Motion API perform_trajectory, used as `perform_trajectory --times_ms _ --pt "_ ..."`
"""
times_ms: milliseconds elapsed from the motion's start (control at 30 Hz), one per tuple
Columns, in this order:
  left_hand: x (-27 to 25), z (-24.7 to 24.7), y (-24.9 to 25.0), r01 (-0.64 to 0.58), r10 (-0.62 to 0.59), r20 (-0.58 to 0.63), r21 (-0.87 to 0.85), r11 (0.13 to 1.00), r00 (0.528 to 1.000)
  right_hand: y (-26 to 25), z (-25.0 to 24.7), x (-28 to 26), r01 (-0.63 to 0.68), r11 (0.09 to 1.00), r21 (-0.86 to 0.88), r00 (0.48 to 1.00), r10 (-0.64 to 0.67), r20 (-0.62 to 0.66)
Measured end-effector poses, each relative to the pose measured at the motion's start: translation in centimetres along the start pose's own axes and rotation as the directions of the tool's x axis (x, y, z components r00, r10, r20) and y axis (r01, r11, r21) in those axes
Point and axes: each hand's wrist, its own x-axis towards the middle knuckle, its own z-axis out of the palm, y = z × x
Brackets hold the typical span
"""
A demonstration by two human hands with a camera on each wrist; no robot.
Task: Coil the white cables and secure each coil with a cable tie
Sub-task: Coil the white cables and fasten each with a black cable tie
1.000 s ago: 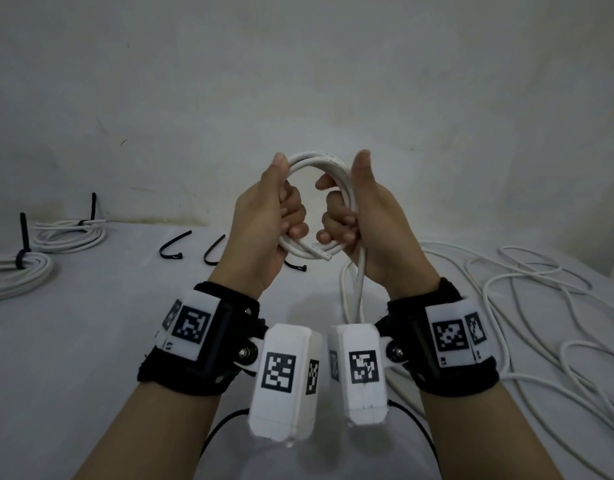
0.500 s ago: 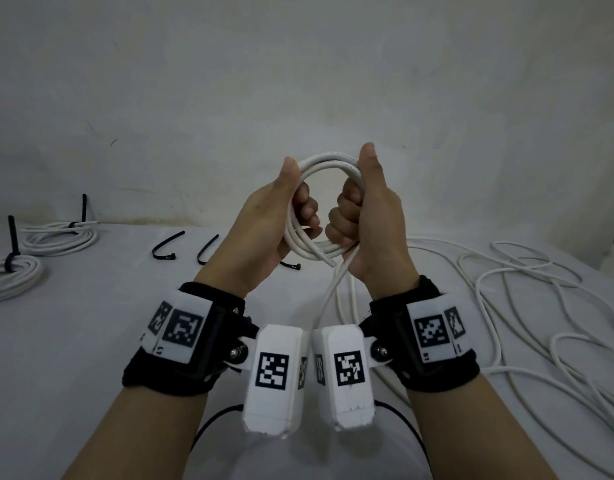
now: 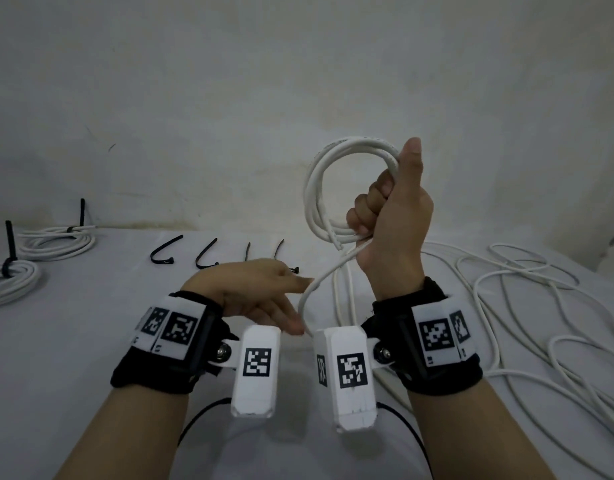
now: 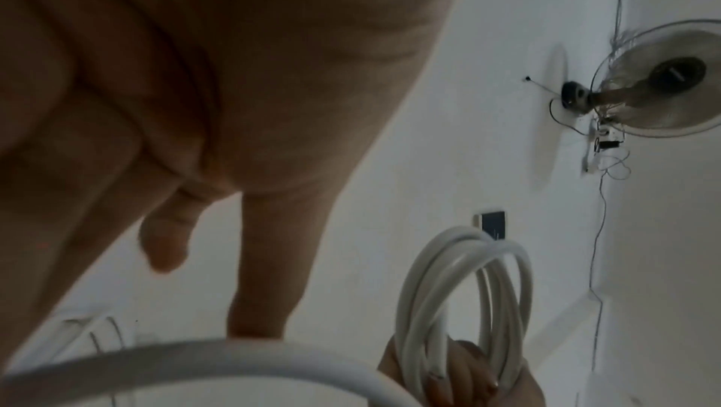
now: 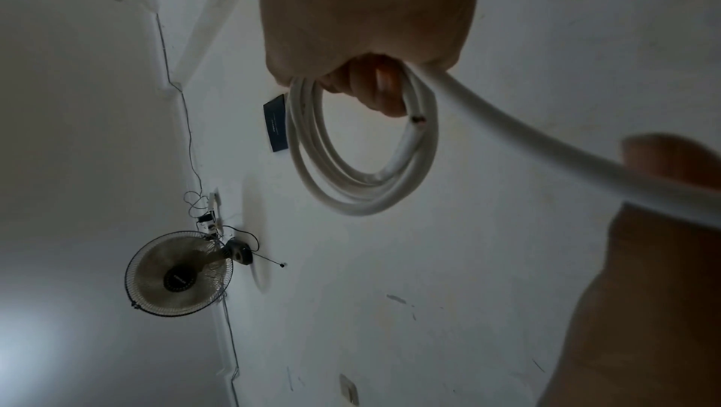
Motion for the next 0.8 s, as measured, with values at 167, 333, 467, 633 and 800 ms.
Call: perform_trajectory --times_ms 167,333,467,633,800 --pt "1.0 -0.7 -0.2 -0.252 0.117 -0.327 -0.407 0.878 0.938 -0.2 -0.1 0.1 0.019 1.0 0.008 0.999 -0.019 -0.03" --pt "1.2 -1.2 0.3 -0.473 0.155 -0.538 -0.525 0.708 0.829 0.6 0.1 -0.1 -0.004 1.0 -0.025 0.998 0.002 -0.065" --pt "0.5 -1.4 0.7 -0.587 0.259 -0.605 -0.438 0.68 0.753 1.1 -0.1 0.1 -0.039 0.999 -0.032 0.992 0.035 -0.122" --pt "-1.1 -1.5 1.4 -0.725 0.415 -0.663 -0.29 0.625 0.623 1.3 -0.1 0.3 -0.152 0.987 -0.05 0.981 0.144 -0.127" --pt "-1.9 -1.6 1.7 -0.776 0.504 -0.693 -0.128 0.617 0.515 1.8 0.5 -0.4 -0.216 0.97 -0.112 0.976 0.211 -0.058"
